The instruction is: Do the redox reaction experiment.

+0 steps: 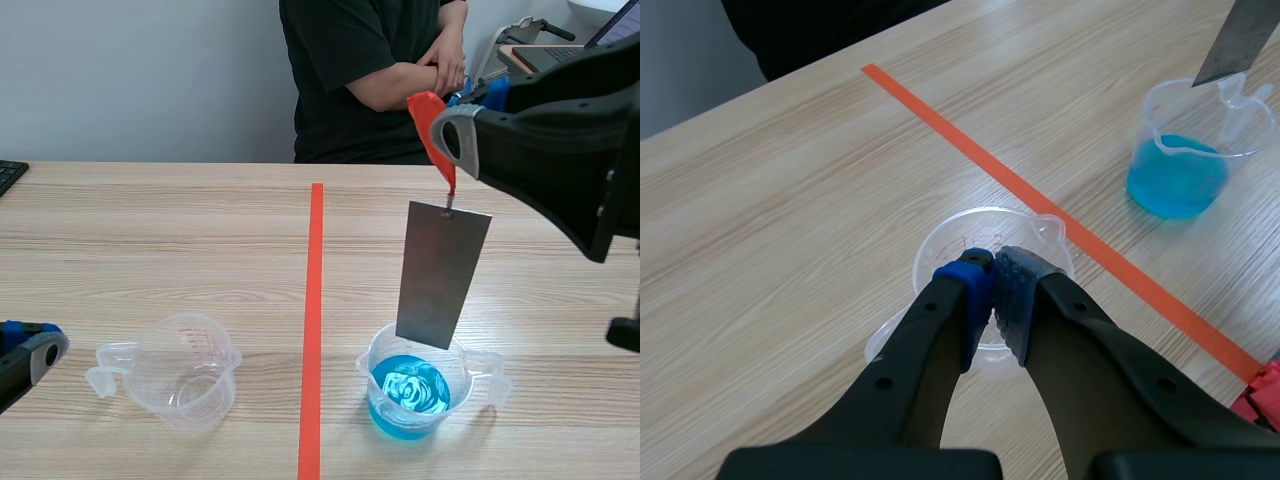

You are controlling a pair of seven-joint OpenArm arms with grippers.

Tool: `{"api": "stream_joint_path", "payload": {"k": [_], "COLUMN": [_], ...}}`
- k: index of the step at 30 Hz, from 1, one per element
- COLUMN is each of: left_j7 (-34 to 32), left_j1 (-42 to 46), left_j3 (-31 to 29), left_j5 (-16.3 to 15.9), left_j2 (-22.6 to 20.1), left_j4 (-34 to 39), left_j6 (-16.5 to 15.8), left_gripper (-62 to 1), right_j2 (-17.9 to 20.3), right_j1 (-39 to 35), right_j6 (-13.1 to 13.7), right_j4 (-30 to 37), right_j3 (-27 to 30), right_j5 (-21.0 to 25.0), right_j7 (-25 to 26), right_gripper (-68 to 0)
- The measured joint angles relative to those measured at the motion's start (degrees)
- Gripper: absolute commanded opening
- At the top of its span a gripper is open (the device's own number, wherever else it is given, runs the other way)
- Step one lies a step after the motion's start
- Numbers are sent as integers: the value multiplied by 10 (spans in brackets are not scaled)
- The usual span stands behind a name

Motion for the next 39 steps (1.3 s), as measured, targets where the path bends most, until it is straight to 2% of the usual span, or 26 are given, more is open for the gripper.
{"api": "stream_joint_path", "payload": {"k": [3, 6, 9, 13, 18, 21, 28, 39], "left_j7": [0, 0, 0, 0, 0, 0, 0, 0], "left_j1": [-39, -72, -107, -158, -221, -254, -303, -327], "left_j3": [29, 84, 153, 238, 306, 327, 355, 362], "left_j5": [18, 22, 55, 79, 105, 123, 123, 123], "left_j2": [-1, -1, -1, 2, 20, 41, 88, 110], "left_j4": [-26, -47, -63, -90, -141, -178, -247, -266], "left_j6": [0, 0, 0, 0, 0, 0, 0, 0], "left_gripper": [-566, -566, -566, -566, -566, -566, -566, -566], "right_j2": [0, 0, 0, 0, 0, 0, 0, 0], "right_j1": [0, 0, 0, 0, 0, 0, 0, 0], "right_j6": [0, 0, 0, 0, 0, 0, 0, 0], "right_j4": [0, 1, 1, 1, 1, 1, 1, 1], "right_j3": [0, 0, 0, 0, 0, 0, 0, 0], "right_j5": [0, 0, 0, 0, 0, 0, 0, 0], "right_j7": [0, 0, 0, 0, 0, 0, 0, -1], "right_gripper": [-660, -660, -660, -660, -660, -660, -660, -660]}}
